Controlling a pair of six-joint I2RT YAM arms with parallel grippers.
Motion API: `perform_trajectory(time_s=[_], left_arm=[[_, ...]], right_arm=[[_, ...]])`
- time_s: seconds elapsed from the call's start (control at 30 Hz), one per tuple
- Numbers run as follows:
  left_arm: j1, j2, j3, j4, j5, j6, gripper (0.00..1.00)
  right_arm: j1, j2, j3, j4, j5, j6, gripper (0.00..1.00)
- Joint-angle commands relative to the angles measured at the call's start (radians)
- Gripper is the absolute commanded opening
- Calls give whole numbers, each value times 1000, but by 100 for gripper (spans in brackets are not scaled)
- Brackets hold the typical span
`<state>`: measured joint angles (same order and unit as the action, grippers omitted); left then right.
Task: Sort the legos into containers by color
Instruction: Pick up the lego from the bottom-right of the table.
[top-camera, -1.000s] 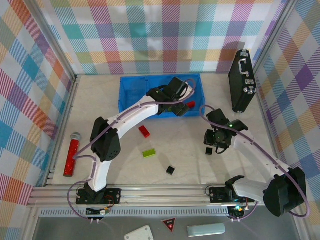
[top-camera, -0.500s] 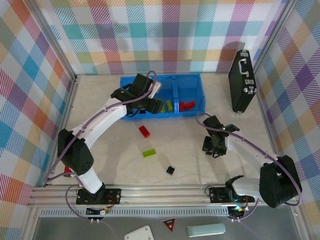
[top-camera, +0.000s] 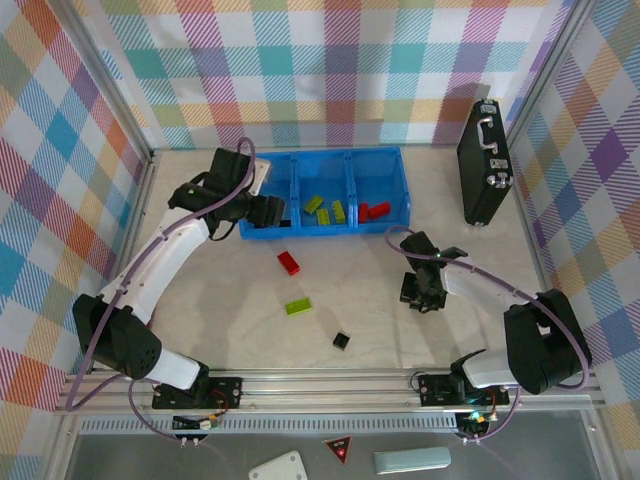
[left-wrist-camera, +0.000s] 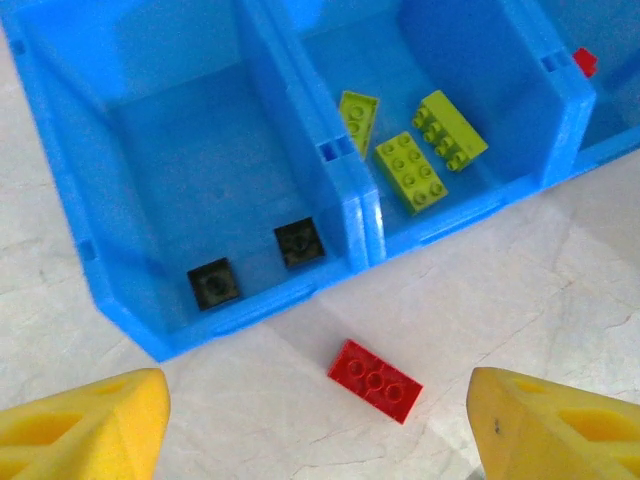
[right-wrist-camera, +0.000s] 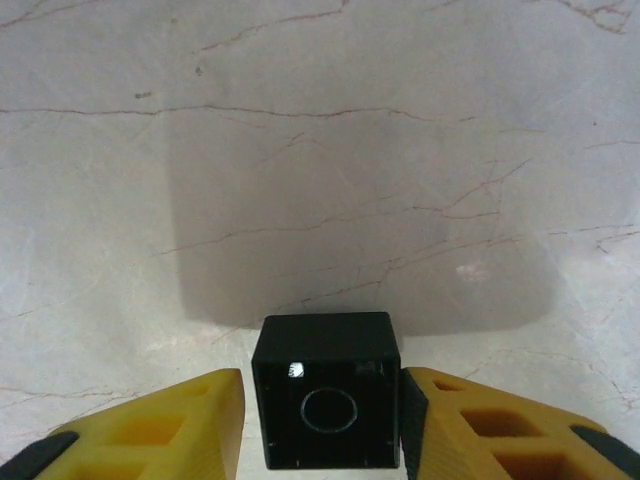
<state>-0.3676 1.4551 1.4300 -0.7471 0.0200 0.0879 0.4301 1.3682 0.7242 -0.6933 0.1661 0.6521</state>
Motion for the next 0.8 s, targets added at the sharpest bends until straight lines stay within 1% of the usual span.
perform_trajectory(time_s=[0.0, 0.17, 0.4, 0.53, 0.77], left_arm=[[26, -51, -29, -33, 18, 19, 78], [50, -103, -101, 23, -4, 26, 77], [65, -149, -172, 118, 18, 13, 77], [76, -165, -207, 143, 12, 28, 77], [79, -211, -262, 177, 3, 29, 77]], right_arm=[[-8, 12, -16, 9, -11, 18, 44], [-8, 9, -19, 7, -14, 18, 41], [-8, -1, 2, 1, -23, 14, 38], [-8, 3, 31, -1, -39, 2, 37], [8, 46, 134, -30, -59, -16, 36]])
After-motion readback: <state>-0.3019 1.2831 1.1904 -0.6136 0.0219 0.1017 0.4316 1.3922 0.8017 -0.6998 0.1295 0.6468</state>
